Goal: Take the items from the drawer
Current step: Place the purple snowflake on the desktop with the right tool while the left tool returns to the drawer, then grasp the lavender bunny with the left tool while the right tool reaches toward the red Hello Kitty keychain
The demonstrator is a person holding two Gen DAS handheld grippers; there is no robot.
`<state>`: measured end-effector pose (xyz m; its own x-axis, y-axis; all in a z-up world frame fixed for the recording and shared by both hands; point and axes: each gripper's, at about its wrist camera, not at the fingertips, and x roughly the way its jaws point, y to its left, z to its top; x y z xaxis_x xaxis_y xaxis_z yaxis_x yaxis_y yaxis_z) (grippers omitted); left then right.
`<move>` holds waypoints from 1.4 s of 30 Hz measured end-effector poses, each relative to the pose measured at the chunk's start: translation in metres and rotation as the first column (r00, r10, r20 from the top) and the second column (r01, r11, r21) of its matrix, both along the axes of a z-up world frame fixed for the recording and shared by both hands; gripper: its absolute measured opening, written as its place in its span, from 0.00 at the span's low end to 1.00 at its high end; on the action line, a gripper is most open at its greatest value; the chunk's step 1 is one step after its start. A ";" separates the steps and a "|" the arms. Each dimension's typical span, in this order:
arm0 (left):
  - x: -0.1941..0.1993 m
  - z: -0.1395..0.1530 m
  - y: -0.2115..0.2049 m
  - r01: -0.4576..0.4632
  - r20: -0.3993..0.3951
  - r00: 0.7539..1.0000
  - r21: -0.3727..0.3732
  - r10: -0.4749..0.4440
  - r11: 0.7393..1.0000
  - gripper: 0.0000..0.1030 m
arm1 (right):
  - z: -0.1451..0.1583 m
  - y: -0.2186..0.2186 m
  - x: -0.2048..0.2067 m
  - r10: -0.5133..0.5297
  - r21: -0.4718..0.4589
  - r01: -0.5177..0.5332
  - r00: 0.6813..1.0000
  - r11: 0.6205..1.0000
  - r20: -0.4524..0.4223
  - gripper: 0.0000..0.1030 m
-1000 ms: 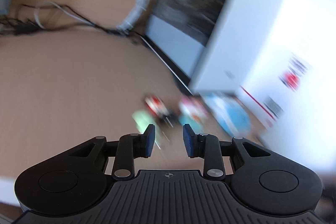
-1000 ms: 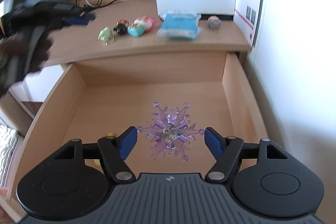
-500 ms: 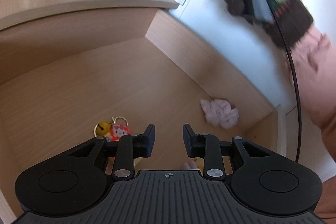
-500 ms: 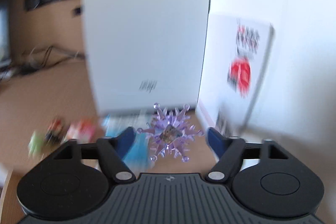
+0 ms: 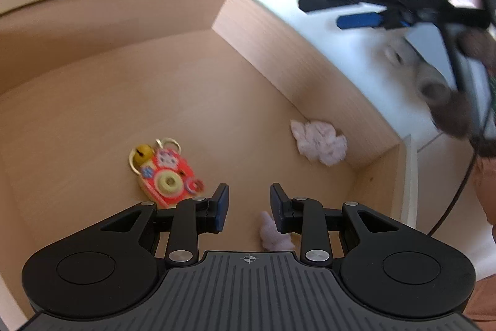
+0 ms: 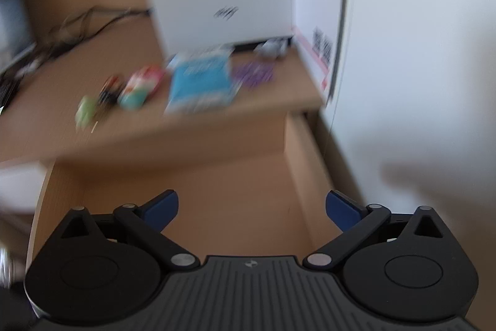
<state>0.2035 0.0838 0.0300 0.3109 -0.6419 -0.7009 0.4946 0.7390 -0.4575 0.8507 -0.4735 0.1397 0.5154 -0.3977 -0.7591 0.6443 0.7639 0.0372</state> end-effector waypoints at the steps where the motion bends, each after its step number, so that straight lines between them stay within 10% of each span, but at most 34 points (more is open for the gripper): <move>1: -0.001 0.000 -0.003 0.008 -0.016 1.000 0.006 -0.008 1.000 0.31 | -0.003 0.009 -0.005 0.016 0.006 -0.016 1.000 1.000 -0.004 1.00; 6: 0.001 -0.002 -0.018 0.034 -0.146 0.989 0.012 -0.031 0.999 0.31 | -0.022 0.033 -0.022 0.056 0.056 -0.053 0.997 0.997 -0.052 1.00; 25: 0.007 -0.028 -0.072 0.120 -0.229 0.971 0.195 -0.074 0.973 0.31 | -0.053 0.042 -0.054 0.056 0.102 -0.047 0.994 0.994 -0.089 1.00; 35: -0.010 0.000 -0.030 0.097 -0.127 0.989 0.188 -0.074 0.977 0.30 | -0.081 0.059 -0.047 0.120 0.205 -0.081 0.976 0.975 -0.184 1.00; 42: -0.003 0.023 0.029 -0.078 -0.090 0.992 0.161 0.093 0.984 0.30 | -0.092 0.086 -0.015 0.204 0.253 -0.140 0.948 0.957 -0.246 1.00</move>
